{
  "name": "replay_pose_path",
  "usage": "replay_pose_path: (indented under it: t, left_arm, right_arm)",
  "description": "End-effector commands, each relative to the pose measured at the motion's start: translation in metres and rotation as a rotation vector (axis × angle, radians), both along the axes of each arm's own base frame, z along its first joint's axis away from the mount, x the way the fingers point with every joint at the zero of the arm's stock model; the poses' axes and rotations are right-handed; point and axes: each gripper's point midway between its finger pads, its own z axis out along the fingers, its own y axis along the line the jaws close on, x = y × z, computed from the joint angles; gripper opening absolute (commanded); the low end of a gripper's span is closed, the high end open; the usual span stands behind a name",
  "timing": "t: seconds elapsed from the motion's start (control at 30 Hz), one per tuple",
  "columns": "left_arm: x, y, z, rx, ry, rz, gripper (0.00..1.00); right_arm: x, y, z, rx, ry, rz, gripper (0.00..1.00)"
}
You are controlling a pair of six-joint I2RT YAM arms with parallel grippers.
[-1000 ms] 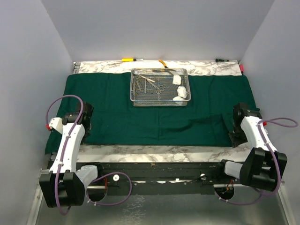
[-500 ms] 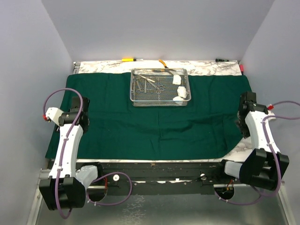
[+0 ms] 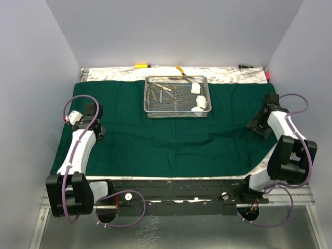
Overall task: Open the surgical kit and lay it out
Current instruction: Open the surgical kit at the center of the board.
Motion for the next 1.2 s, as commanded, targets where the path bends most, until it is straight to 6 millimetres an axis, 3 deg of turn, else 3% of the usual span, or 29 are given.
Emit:
replay_pose_path:
  t: [0.0, 0.2, 0.5, 0.8, 0.97, 1.07, 1.17]
  left_arm:
    - [0.012, -0.006, -0.008, -0.031, -0.012, -0.039, 0.5]
    - [0.016, -0.004, -0.019, -0.031, 0.015, -0.021, 0.5]
    - [0.022, 0.001, -0.037, -0.015, 0.064, 0.01, 0.5]
    - [0.025, 0.002, -0.057, -0.03, 0.117, 0.011, 0.49]
    - [0.024, 0.003, -0.067, -0.032, 0.151, 0.004, 0.48]
    - [0.022, 0.005, -0.07, -0.028, 0.165, -0.001, 0.47]
    - [0.021, 0.008, -0.072, -0.022, 0.175, -0.003, 0.47]
  right_arm:
    - [0.029, 0.007, -0.003, 0.061, -0.03, 0.107, 0.57]
    - [0.036, 0.015, -0.027, 0.106, 0.061, 0.144, 0.57]
    - [0.022, -0.011, -0.039, -0.028, 0.194, 0.033, 0.48]
    - [0.007, -0.031, -0.04, -0.141, 0.269, -0.059, 0.31]
    - [0.008, -0.031, -0.042, -0.136, 0.267, -0.074, 0.09]
    - [0.009, -0.032, -0.043, -0.141, 0.259, -0.077, 0.07]
    - [0.023, -0.021, -0.046, -0.074, 0.195, -0.028, 0.08]
